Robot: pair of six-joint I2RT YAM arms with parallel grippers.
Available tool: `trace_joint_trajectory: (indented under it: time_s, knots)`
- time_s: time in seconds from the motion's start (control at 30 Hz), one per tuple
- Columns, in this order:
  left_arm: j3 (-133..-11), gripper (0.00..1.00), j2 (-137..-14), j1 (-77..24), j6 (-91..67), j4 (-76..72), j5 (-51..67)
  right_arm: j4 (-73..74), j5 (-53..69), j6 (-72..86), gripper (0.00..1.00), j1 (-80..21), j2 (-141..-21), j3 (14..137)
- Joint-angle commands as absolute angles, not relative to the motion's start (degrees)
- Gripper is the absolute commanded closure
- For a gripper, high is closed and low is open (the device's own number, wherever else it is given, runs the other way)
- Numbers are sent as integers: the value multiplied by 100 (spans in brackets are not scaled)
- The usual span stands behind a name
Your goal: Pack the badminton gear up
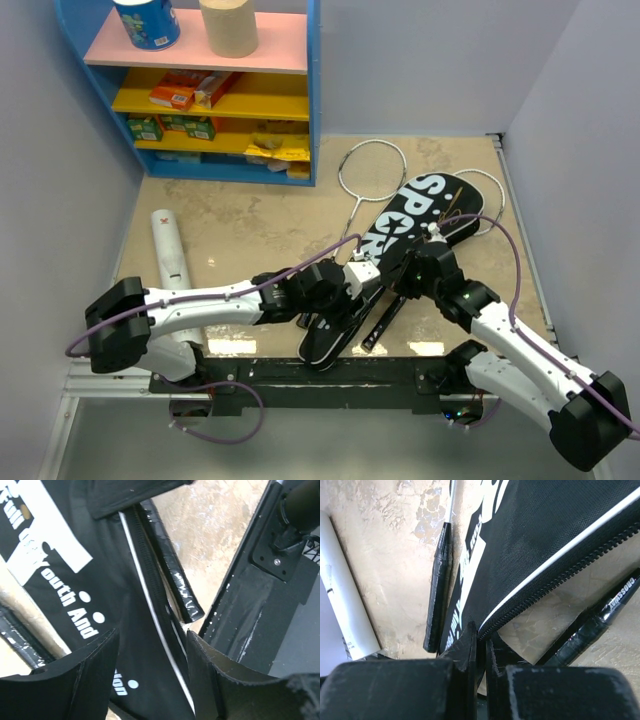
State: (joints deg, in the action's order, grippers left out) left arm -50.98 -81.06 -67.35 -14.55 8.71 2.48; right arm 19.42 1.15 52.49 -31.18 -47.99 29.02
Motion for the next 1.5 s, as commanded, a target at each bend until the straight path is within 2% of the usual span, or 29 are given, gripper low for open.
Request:
trace_joint_trajectory:
  time_s: [0.0,0.23,0.37,0.53,0.63,0.67,0.7,0.77,0.93,0.97,1.17,1.3,1.4,1.43,1.47]
  knots:
    - [-5124,40,-8042,-6855,-1626,826,132,1600,79,5177,100,-3129,-4764,2892]
    - [-5115,41,-8165,-6917,-1626,852,9,1600,105,5194,100,-3129,-4702,2848]
    - [-5124,47,-8261,-6917,-1538,958,-246,1635,114,5194,100,-3120,-4667,2865]
    - [-5080,49,-8358,-6917,-1538,914,-211,1661,123,5212,100,-3120,-4614,2856]
    - [-5063,58,-8358,-6917,-1521,862,-193,1670,123,5221,100,-3120,-4597,2848]
    - [-5063,69,-8367,-6917,-1512,870,-167,1670,123,5212,100,-3120,-4588,2839]
    - [-5063,73,-8376,-6917,-1503,861,-150,1679,132,5212,100,-3129,-4597,2848]
    - [-5054,76,-8394,-6917,-1494,835,-27,1679,141,5212,100,-3120,-4579,2839]
    - [-4948,71,-8411,-6917,-1547,607,176,1670,167,5229,100,-3129,-4544,2804]
    - [-4940,66,-8420,-6917,-1573,598,193,1661,176,5229,100,-3120,-4535,2795]
    - [-4957,52,-8525,-6917,-1626,536,194,1670,211,5238,100,-3120,-4518,2812]
    - [-4939,51,-8569,-6917,-1626,545,97,1714,211,5229,100,-3129,-4465,2830]
    - [-4948,65,-8613,-6917,-1600,571,70,1749,211,5229,100,-3120,-4430,2848]
    - [-4957,75,-8639,-6917,-1600,571,70,1758,211,5221,100,-3129,-4421,2848]
    - [-4940,80,-8648,-6917,-1582,571,79,1767,220,5221,100,-3120,-4403,2856]
